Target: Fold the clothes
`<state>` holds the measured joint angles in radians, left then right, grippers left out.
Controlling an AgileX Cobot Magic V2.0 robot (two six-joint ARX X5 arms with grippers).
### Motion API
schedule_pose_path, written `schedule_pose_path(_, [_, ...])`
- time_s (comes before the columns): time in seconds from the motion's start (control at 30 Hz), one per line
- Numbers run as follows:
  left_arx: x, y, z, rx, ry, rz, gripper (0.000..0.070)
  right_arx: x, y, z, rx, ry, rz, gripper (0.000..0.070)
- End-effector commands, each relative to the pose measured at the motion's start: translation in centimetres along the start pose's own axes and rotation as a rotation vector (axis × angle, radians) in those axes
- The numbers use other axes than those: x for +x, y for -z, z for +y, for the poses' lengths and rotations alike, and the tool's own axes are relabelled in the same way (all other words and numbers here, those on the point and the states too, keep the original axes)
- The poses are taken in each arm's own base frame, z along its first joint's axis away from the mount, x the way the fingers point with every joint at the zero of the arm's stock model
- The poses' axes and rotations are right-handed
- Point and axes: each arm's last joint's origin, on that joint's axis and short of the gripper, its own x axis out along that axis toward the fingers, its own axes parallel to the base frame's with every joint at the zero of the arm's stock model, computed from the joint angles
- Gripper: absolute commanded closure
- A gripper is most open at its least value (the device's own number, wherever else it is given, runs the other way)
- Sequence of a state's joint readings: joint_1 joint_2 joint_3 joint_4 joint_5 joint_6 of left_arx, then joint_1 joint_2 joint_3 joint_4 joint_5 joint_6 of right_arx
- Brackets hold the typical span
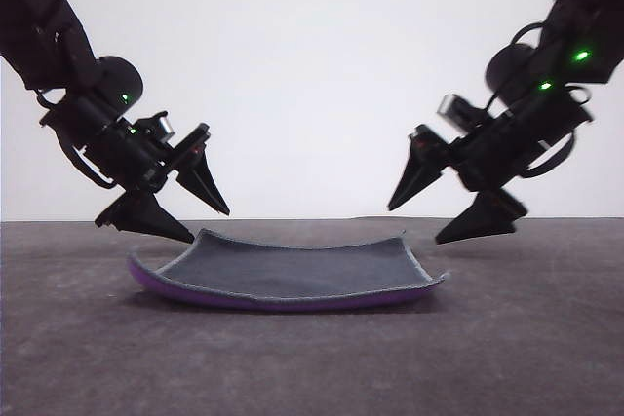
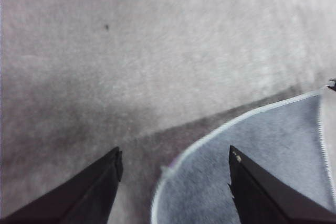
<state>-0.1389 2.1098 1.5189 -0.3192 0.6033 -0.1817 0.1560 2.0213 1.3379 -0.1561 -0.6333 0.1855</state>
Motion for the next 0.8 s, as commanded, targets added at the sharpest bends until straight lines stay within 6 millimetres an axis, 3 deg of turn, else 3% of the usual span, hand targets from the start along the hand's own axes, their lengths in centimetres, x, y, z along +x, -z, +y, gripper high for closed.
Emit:
schedule_pose_path(0.0, [0.7, -0.3, 0.0, 0.023, 0.013, 0.002, 0.0308, 1.2, -0.5, 0.2, 0.006, -0.019, 0.004, 0.0138])
schedule_pose_path(0.23, [1.3, 0.1, 0.5, 0.017, 0.001, 0.019, 0.0309, 4.2, -0.3, 0.9, 0.001, -0.031, 0.042, 0.0146])
schedule_pose_path(0.43, [1.5, 0.3, 0.4, 0.023, 0.002, 0.034, 0.0310, 5.2, 0.4, 0.7, 0.020, -0.035, 0.074, 0.0180])
schedule_pose_path(0.5, [1.6, 0.3, 0.3, 0.026, 0.003, 0.036, 0.0326, 5.2, 0.4, 0.8, 0.017, -0.036, 0.070, 0.0239])
schedule_pose_path(0.57, [1.6, 0.3, 0.2, 0.025, 0.004, 0.039, 0.0410, 5.2, 0.3, 0.8, 0.020, -0.036, 0.073, 0.0340])
schedule_pose_path(0.7, [1.6, 0.4, 0.2, 0.023, 0.003, 0.046, 0.0658, 4.9, 0.3, 0.5, 0.033, -0.025, 0.091, 0.0465])
schedule_pose_path(0.77, [1.6, 0.4, 0.2, 0.023, 0.003, 0.046, 0.0700, 4.7, 0.2, 0.2, 0.032, -0.023, 0.092, 0.0509])
